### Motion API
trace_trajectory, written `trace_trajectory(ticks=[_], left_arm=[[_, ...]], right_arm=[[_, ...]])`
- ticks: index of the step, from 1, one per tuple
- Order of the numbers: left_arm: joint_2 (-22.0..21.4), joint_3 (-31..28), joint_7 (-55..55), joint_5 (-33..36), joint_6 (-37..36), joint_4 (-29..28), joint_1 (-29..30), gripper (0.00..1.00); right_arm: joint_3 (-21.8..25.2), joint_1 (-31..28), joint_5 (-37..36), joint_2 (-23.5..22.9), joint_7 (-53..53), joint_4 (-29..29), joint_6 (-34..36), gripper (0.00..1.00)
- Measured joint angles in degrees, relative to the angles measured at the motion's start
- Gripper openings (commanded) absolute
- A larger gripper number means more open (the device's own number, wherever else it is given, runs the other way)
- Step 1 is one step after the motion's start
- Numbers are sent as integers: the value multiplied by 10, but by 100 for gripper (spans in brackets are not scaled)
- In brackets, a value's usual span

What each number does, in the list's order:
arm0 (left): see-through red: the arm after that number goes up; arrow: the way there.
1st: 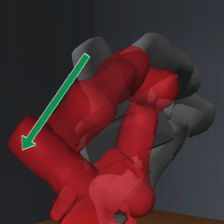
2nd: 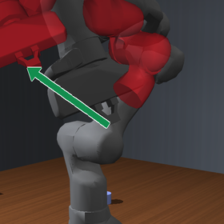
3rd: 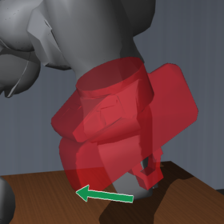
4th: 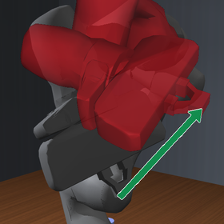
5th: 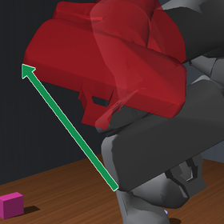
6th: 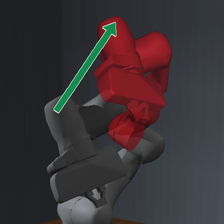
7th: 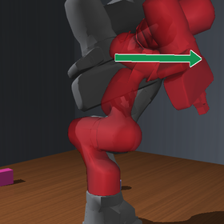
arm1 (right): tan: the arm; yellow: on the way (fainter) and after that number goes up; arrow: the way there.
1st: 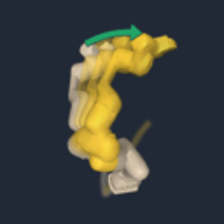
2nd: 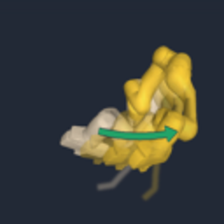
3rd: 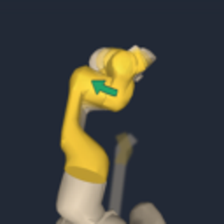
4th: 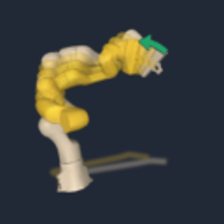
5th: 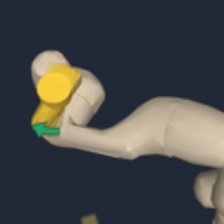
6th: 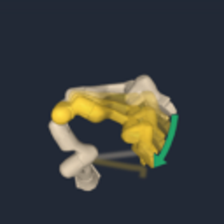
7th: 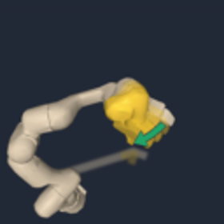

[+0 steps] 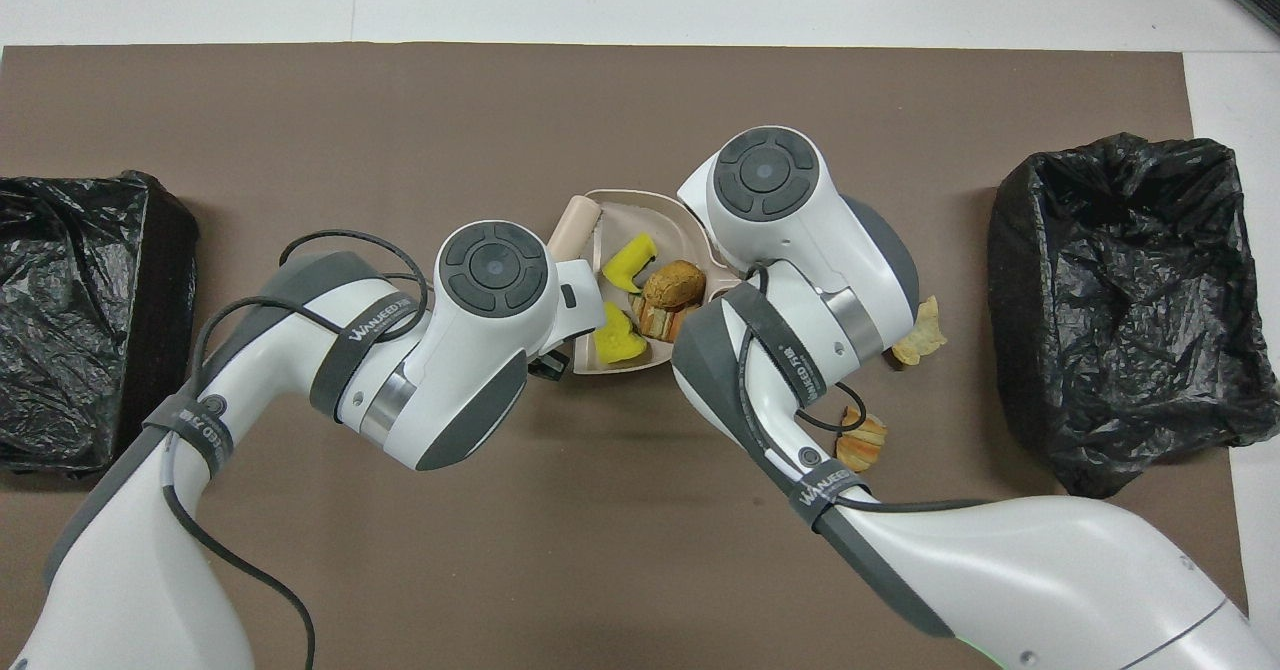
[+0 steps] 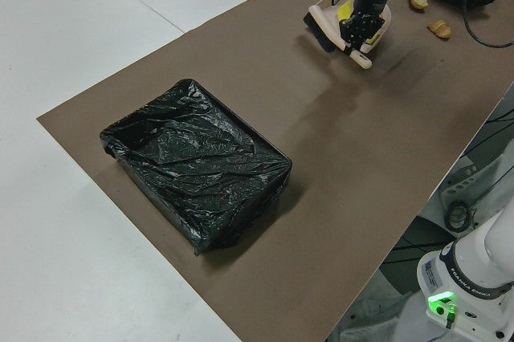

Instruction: Sweep and dump trash in bin

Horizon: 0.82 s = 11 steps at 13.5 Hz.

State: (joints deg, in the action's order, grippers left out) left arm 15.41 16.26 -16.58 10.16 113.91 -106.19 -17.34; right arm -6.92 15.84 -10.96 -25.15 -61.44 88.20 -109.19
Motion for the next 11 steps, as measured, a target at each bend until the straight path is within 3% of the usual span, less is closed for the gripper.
trace_trajectory(ticks=[5,11], left_arm=[[-26,10,-153,-2,-33,-15,-7,0],[-124,16,-212,-129,3,-171,-104,0]], right_arm=[[0,-58,43,19,-112,-1,0,0],[1,-166,86,59,-268,-2,15,0]])
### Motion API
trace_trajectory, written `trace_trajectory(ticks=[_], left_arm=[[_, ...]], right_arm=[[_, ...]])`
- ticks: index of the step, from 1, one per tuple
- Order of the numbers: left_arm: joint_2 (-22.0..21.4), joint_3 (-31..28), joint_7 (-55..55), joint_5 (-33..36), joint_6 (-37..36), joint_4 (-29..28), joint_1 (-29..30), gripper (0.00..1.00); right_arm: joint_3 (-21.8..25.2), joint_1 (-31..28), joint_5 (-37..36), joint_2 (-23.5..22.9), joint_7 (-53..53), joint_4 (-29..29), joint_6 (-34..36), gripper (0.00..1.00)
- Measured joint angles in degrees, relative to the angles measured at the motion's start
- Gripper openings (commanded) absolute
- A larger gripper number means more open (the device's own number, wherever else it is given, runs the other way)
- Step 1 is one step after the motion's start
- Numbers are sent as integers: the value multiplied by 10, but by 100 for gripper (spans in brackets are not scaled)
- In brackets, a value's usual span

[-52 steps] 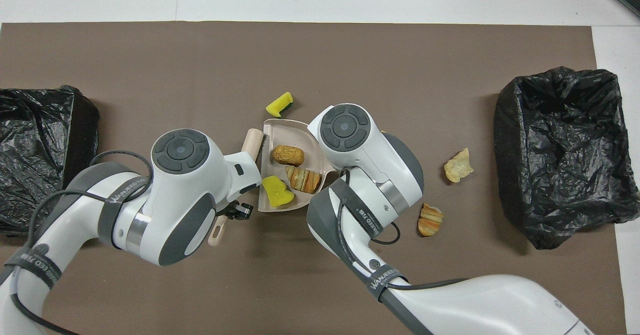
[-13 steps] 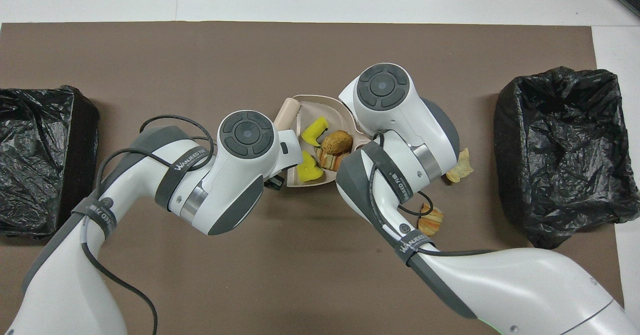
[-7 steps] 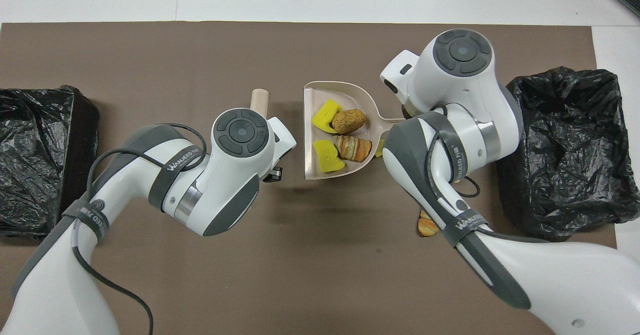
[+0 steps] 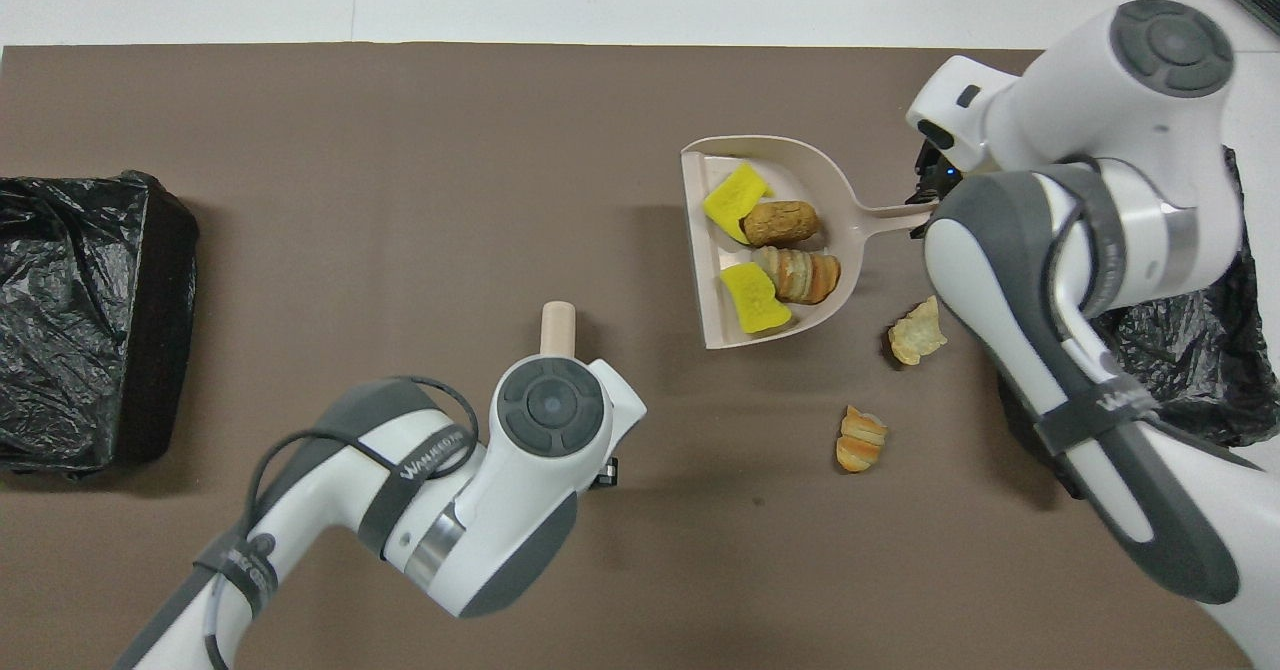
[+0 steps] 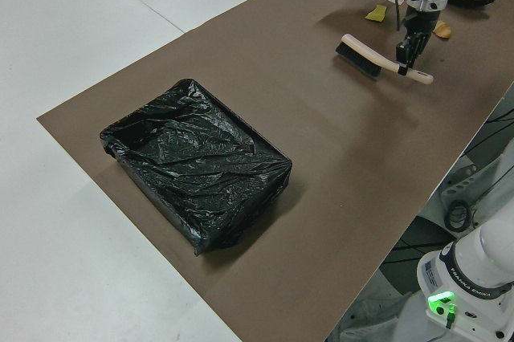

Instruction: Sweep and dump trash in bin

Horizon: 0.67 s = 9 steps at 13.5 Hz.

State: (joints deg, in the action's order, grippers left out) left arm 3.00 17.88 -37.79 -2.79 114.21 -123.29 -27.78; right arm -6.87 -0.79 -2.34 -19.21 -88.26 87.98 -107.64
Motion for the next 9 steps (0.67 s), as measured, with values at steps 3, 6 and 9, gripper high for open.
trace_trajectory(ticks=[3,6,9], left_arm=[[-57,1,-78,-37,53,-77,-80,0],[-93,1,-126,-92,72,-117,-127,0],[-102,1,-156,-103,83,-139,-147,0]], right_arm=[[1,-63,1,31,-51,-1,22,0],[2,-115,2,50,-87,-8,49,0],[4,-171,1,54,-140,-18,66,0]])
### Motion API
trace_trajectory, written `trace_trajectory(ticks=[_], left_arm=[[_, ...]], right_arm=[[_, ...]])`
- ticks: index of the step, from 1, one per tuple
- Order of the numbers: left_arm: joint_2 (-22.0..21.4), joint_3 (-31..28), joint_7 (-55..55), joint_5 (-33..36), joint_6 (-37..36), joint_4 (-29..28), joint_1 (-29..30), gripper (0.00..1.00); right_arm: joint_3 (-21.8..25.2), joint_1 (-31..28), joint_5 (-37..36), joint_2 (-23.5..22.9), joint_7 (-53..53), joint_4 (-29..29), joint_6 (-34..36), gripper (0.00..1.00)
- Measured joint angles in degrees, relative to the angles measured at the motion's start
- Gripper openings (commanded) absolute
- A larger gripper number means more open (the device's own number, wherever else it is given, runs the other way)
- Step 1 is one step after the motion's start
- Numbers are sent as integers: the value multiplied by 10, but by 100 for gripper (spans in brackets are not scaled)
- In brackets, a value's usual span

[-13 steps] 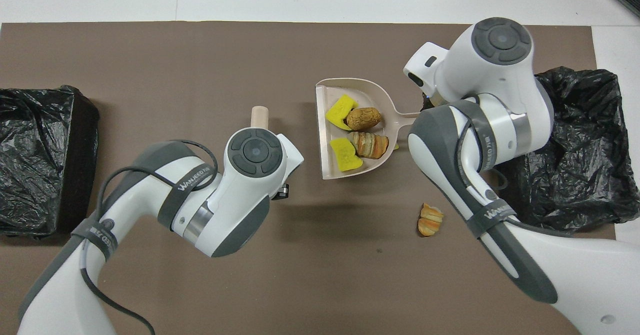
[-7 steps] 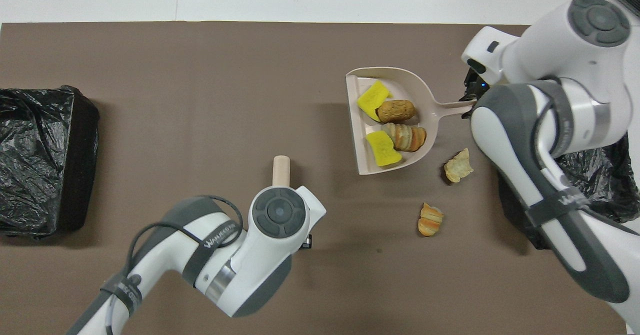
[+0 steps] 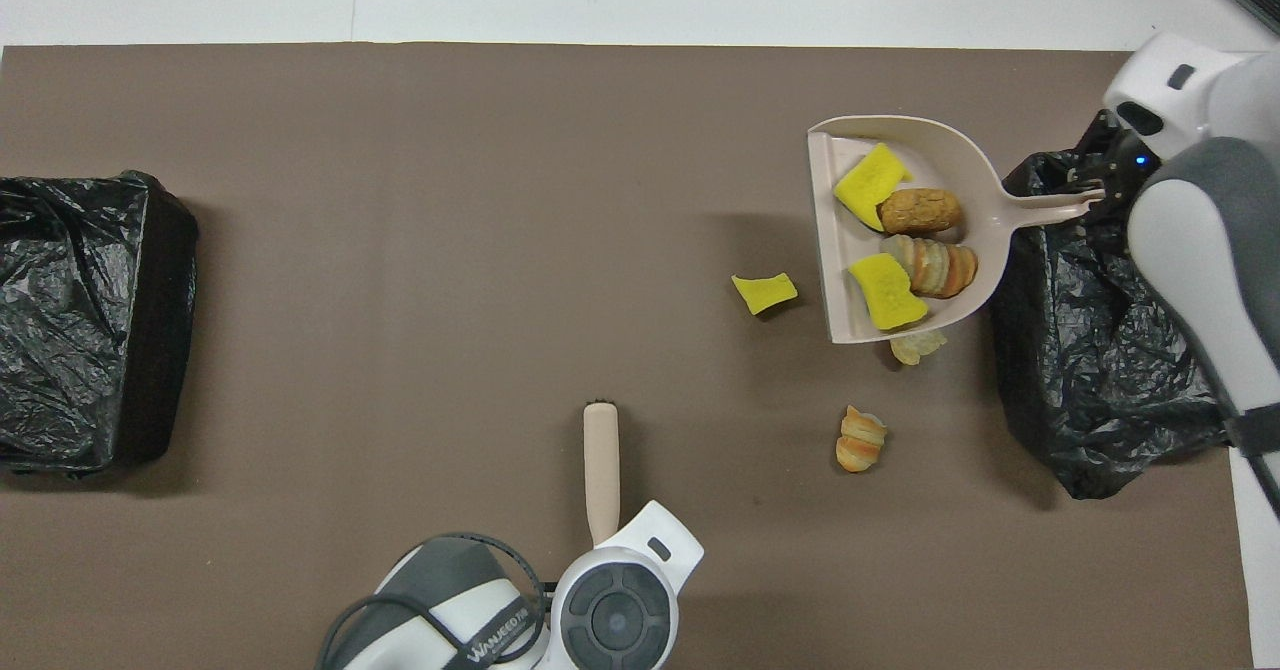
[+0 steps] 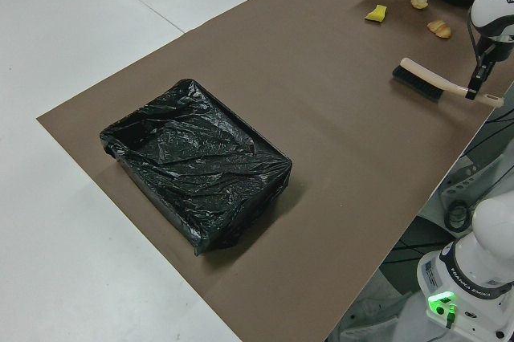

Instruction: Sweep and dump trash in bin

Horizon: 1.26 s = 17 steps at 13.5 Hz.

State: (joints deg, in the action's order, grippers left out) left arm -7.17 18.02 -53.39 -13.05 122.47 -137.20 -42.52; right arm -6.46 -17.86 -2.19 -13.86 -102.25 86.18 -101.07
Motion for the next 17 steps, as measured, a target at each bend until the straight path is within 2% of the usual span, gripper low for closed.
trace_trajectory(ticks=[2,3,5,6,9,11,14,17], left_arm=[[0,0,-1,-13,3,-7,-2,2],[0,-1,-1,-17,3,-8,-3,22],[0,-2,-1,-18,4,-10,-5,79],[0,-3,-1,-18,4,-10,-5,100],[0,-9,9,-18,4,-5,-4,100],[-1,-14,45,-8,2,15,19,100],[-3,-20,102,78,-27,82,90,100],[-5,-23,237,97,-87,180,198,100]], right_arm=[[3,-44,-9,0,-41,-2,0,0],[4,-64,-22,0,-57,-3,0,0],[5,-100,-67,1,-79,-6,0,0],[5,-113,-98,3,-85,-6,0,0],[4,-125,-219,10,-85,3,-15,0],[2,-123,-293,27,-51,45,-61,0],[0,-93,-410,69,58,129,-84,0],[-1,-54,-508,95,92,161,-78,0]])
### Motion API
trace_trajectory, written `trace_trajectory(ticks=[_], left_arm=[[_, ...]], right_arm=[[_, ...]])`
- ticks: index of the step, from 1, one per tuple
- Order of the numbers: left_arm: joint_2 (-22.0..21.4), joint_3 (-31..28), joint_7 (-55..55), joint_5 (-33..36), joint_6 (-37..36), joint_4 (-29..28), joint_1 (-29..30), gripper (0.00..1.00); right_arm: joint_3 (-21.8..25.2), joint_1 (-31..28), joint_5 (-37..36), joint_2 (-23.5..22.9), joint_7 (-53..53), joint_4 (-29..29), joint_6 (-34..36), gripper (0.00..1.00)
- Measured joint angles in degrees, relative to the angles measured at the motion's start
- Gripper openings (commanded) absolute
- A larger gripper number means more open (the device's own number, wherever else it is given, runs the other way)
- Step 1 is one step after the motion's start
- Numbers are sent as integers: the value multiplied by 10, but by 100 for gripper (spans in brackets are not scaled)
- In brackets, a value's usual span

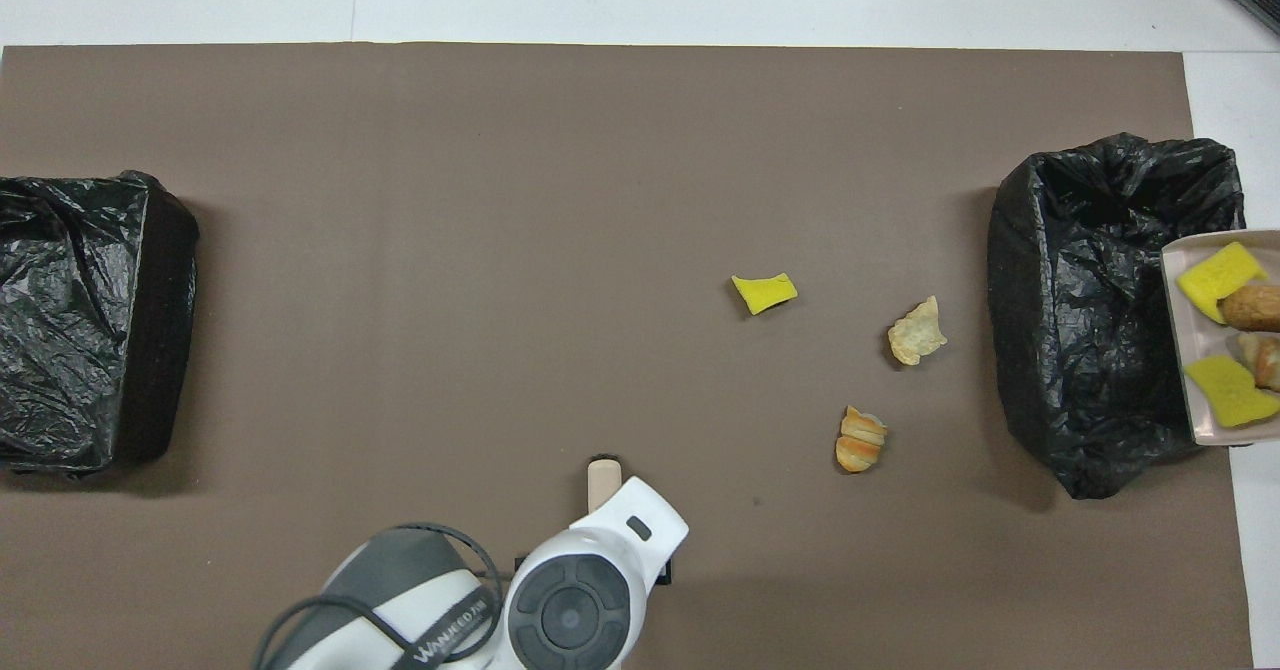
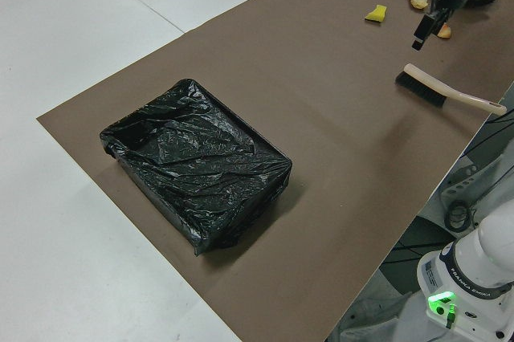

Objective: Sweep and dump trash in bin
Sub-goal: 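Tip the dustpan over the bin with the right gripper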

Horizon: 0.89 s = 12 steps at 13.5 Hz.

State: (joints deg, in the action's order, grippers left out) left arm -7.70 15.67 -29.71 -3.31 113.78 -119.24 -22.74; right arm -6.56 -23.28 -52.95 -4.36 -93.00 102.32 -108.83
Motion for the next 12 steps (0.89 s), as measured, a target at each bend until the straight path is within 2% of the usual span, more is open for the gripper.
trace_trajectory(ticks=[2,6,9,12], left_arm=[[-1,-3,104,2,-47,71,77,100],[-3,-4,250,3,-141,177,189,100],[1,-5,308,3,-236,258,246,100],[40,-6,318,3,-305,345,268,100]], right_arm=[[1,-1,-40,12,0,0,1,0],[2,-4,-43,46,-13,0,1,0],[-4,-3,38,51,-13,1,3,0],[-22,5,134,51,-11,2,3,0]])
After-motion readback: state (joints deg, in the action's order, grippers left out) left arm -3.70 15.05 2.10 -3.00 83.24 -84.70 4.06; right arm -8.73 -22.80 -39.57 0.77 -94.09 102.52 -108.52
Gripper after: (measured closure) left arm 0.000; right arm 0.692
